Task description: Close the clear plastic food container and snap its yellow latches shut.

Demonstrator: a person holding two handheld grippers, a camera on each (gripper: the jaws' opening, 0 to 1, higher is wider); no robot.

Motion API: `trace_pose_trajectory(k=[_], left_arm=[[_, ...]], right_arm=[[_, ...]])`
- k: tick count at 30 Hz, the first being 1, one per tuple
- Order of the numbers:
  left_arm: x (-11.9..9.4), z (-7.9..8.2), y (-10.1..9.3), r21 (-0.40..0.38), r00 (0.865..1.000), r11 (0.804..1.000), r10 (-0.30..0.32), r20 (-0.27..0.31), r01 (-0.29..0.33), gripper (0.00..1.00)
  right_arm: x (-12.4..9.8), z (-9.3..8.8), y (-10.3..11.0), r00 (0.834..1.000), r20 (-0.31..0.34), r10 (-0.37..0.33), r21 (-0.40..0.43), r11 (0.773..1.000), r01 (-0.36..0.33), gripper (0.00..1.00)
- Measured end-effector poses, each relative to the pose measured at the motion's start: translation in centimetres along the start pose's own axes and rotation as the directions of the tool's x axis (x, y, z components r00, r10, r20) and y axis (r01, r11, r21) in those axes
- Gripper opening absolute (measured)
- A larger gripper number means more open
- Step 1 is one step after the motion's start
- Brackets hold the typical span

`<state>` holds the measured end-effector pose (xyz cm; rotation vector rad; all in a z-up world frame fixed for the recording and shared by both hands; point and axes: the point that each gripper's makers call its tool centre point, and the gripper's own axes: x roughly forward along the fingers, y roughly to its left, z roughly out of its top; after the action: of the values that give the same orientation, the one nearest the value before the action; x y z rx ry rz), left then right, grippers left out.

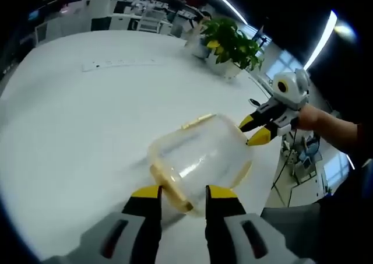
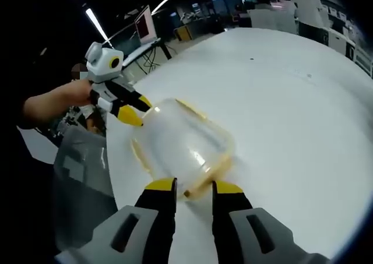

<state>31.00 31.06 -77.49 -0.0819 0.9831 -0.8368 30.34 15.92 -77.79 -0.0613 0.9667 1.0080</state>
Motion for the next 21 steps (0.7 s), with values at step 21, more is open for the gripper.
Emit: trace_pose_trajectory(k=[21], left_arm=[[0.5, 0.4, 0.5, 0.020, 0.998, 0.999, 0.035, -0.052, -0.034, 0.21]], right_arm=[[0.3, 0.1, -0.2, 0.997, 0.077, -0.002, 0.137, 0.991, -0.009, 0.18]])
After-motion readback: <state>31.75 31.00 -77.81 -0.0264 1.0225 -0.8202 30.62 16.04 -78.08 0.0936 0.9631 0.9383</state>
